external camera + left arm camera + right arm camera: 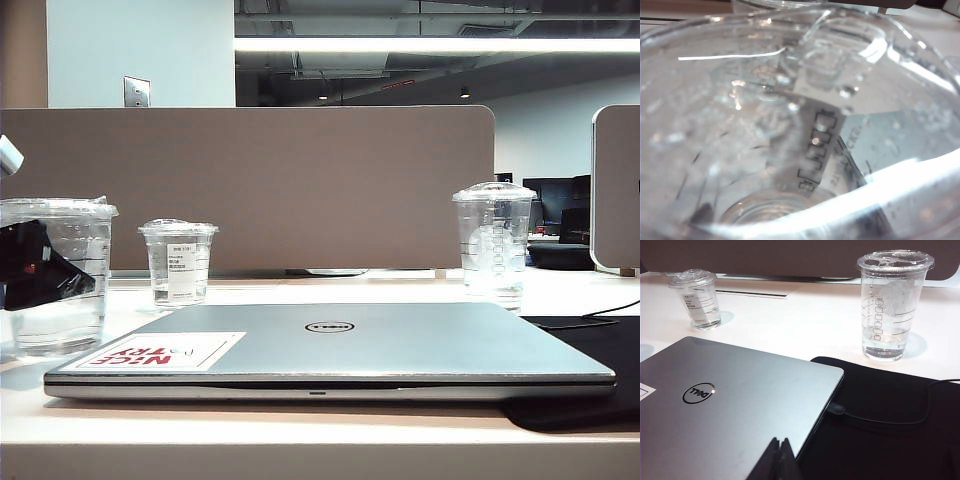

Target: Pick up the coffee cup on the middle and place it on the left side of the laptop.

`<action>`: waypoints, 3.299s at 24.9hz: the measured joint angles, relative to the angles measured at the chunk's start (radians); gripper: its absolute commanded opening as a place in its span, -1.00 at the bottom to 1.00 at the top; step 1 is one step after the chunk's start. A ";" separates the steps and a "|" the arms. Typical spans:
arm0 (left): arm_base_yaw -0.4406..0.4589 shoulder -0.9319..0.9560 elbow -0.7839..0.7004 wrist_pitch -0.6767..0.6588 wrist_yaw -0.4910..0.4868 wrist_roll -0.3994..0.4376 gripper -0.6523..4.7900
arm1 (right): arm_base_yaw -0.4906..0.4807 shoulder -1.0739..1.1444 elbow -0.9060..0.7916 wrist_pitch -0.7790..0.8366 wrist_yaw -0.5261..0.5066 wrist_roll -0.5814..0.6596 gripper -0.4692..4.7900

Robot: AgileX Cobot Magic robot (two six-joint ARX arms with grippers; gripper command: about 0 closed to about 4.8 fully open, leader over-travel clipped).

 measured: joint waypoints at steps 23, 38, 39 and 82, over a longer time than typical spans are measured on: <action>0.000 -0.055 -0.121 0.094 0.042 0.001 1.00 | 0.000 0.000 0.000 0.000 0.000 0.000 -0.84; 0.003 -0.401 -0.168 -0.011 0.066 -0.093 1.00 | 0.000 -0.013 0.000 0.000 0.000 0.000 -0.84; 0.003 -0.432 -0.168 -0.047 0.067 -0.093 1.00 | 0.000 -0.019 0.000 0.000 0.000 0.000 -0.84; 0.003 -1.687 -0.142 -1.399 -0.335 0.112 -0.78 | -0.264 -0.099 0.000 0.000 0.000 0.000 -0.84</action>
